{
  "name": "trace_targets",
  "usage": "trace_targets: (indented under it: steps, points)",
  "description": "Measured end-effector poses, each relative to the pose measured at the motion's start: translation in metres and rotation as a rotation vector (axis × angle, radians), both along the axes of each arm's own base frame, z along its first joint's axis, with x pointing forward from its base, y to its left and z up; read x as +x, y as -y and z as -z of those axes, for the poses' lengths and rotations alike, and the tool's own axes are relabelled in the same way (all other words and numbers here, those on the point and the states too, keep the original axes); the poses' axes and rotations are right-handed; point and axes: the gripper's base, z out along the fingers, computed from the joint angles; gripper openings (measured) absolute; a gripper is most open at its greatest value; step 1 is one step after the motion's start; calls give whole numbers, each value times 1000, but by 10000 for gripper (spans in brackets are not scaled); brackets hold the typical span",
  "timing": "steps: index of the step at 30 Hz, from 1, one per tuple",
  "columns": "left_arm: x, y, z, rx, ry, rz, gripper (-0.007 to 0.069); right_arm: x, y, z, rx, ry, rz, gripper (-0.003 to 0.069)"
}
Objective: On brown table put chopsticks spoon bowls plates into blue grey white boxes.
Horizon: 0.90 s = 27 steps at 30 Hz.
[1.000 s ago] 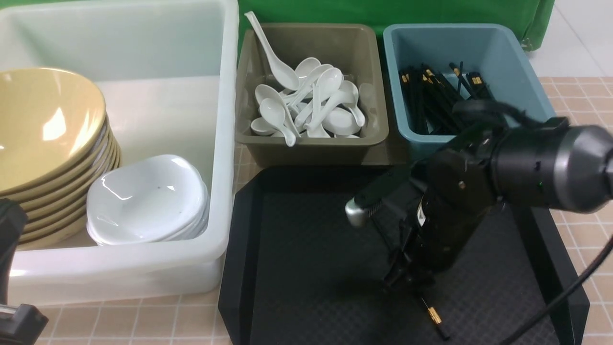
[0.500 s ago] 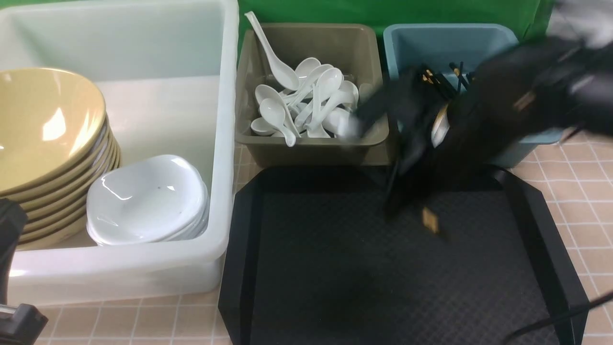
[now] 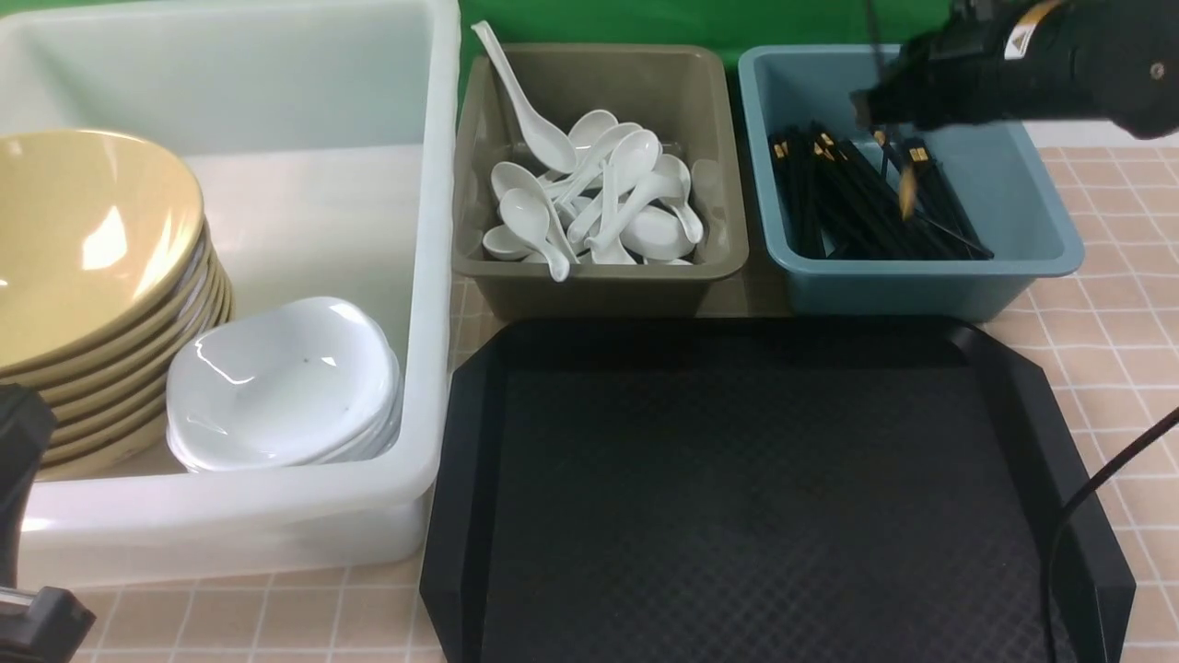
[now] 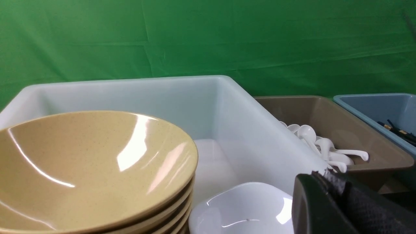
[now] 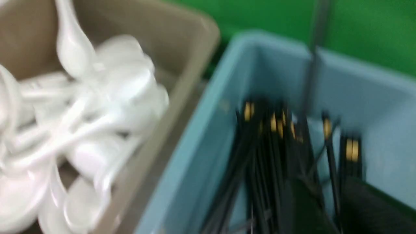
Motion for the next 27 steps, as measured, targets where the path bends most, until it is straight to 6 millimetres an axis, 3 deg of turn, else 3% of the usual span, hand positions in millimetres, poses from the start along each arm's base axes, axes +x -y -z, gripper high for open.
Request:
trace_targets:
  steps: [2,3,5,6,7,8,11,13,14,17,21,22,23,27]
  points:
    - [0,0,1,1,-7,4,-7,-7,3,-6,-6,-34,8,295]
    - [0,1,1,1,-10,6,-7,-17,5,-20,-19,-16,0,303]
    - [0,1,1,2,-14,9,-7,-44,8,-54,-23,88,-25,277]
    - [0,1,1,2,-15,9,-7,-55,9,-62,-21,126,-34,261]
    - [0,1,2,3,-17,10,-7,-79,11,-79,-15,202,-49,230]
    - [0,1,2,3,-17,10,-7,-83,12,-85,-13,224,-52,215]
    - [0,1,2,3,-21,13,-7,-168,21,-109,7,463,-113,78]
    - [0,1,2,3,-21,13,-7,-208,28,-93,27,556,-137,41]
    - [0,1,2,3,-21,13,-7,-215,30,-93,33,579,-138,39]
    - [0,1,2,3,-21,13,-7,-259,41,-42,58,669,-154,36]
    - [0,1,2,3,-21,13,-7,-287,50,13,57,657,-160,36]
    - [0,1,2,3,-21,13,-7,-288,50,16,56,652,-160,36]
    - [0,1,2,3,-21,13,-7,-296,53,36,47,615,-161,36]
    - [0,1,2,3,-21,13,-7,-311,58,80,24,522,-164,36]
